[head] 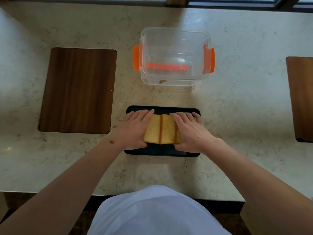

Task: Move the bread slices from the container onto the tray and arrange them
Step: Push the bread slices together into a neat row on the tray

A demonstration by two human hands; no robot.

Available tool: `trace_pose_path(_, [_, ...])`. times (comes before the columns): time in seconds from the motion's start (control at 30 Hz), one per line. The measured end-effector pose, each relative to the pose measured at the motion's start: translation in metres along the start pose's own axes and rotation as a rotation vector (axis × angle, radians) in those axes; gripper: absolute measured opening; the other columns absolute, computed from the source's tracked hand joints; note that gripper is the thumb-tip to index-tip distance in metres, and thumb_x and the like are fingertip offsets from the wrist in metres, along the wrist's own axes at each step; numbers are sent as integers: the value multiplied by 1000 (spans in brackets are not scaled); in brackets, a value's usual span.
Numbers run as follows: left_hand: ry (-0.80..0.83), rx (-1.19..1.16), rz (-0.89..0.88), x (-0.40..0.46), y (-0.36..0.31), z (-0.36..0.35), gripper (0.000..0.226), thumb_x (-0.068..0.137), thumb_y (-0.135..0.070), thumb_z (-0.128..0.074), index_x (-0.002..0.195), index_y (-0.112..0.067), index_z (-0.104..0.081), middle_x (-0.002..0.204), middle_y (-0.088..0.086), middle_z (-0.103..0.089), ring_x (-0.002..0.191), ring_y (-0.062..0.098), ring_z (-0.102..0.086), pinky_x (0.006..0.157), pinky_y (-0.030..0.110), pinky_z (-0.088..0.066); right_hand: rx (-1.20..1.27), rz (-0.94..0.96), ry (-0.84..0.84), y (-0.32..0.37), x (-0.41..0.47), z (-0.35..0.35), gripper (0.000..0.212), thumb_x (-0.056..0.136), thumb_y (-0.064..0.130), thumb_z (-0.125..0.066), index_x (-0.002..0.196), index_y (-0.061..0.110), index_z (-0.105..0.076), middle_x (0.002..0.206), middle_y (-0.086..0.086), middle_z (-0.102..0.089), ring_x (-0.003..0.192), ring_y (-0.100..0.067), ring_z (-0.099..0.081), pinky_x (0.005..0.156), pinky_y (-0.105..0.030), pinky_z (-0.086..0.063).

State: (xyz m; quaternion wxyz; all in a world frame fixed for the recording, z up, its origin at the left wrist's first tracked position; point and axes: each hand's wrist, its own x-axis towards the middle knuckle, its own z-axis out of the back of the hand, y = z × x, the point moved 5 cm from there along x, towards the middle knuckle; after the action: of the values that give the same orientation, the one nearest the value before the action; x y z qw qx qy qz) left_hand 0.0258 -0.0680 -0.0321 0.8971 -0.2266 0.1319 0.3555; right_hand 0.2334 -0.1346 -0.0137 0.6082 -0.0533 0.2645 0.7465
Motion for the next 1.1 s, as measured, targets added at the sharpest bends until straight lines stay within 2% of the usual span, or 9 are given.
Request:
trace_pose_path(0.13, [55, 37, -13, -3, 4, -2, 140, 65, -46, -86, 155, -32, 20, 165, 7, -6, 152, 28, -8, 121, 41, 5, 6, -11, 16, -2, -1, -2, 123, 62, 60, -78, 157, 24, -9, 160, -5, -29, 145, -31, -27, 121, -62, -13])
trace_pose_path(0.43, [59, 72, -60, -2, 3, -2, 127, 69, -40, -83, 156, -29, 9, 164, 6, -7, 151, 27, -5, 121, 39, 6, -27, -3, 41, -5, -2, -1, 126, 61, 51, -83, 157, 26, -5, 159, -5, -28, 144, -32, -28, 120, -61, -16])
trace_pose_path(0.57, [59, 28, -29, -4, 5, -3, 138, 66, -59, -83, 156, -32, 17, 166, 0, 0, 154, 25, 1, 124, 44, 5, -11, -54, 52, -13, -9, -1, 131, 62, 51, -83, 158, 27, 2, 165, -6, -20, 148, -32, -21, 121, -63, -14])
trace_pose_path(0.73, [21, 12, -24, -3, -4, 0, 140, 62, -80, -72, 157, -28, 17, 167, 3, -4, 155, 25, -1, 125, 47, 3, -22, -54, 29, -19, -18, -1, 127, 63, 47, -82, 159, 24, -1, 159, -6, -31, 145, -31, -28, 120, -60, -14])
trace_pose_path(0.83, [-16, 45, -47, 1, -17, 3, 138, 64, -85, -66, 158, -24, 15, 168, 4, 1, 156, 25, 5, 125, 48, 4, -19, -45, 13, -18, -17, -1, 127, 62, 47, -82, 159, 24, -4, 159, -6, -31, 145, -31, -29, 119, -60, -13])
trace_pose_path(0.97, [-26, 112, -99, 17, -44, 6, 136, 69, -77, -70, 158, -21, 16, 170, 5, 4, 156, 24, 7, 126, 47, 3, -6, -52, 9, -18, -18, -2, 127, 61, 53, -82, 159, 24, -5, 161, -4, -27, 146, -30, -26, 119, -61, -15])
trace_pose_path(1.1, [16, 124, -109, 27, -59, 0, 130, 72, -54, -80, 159, -20, 10, 168, 8, -6, 155, 26, -5, 126, 47, 0, -5, -58, 12, -19, -18, -2, 125, 63, 52, -82, 158, 24, -6, 158, -5, -32, 144, -31, -30, 119, -61, -16])
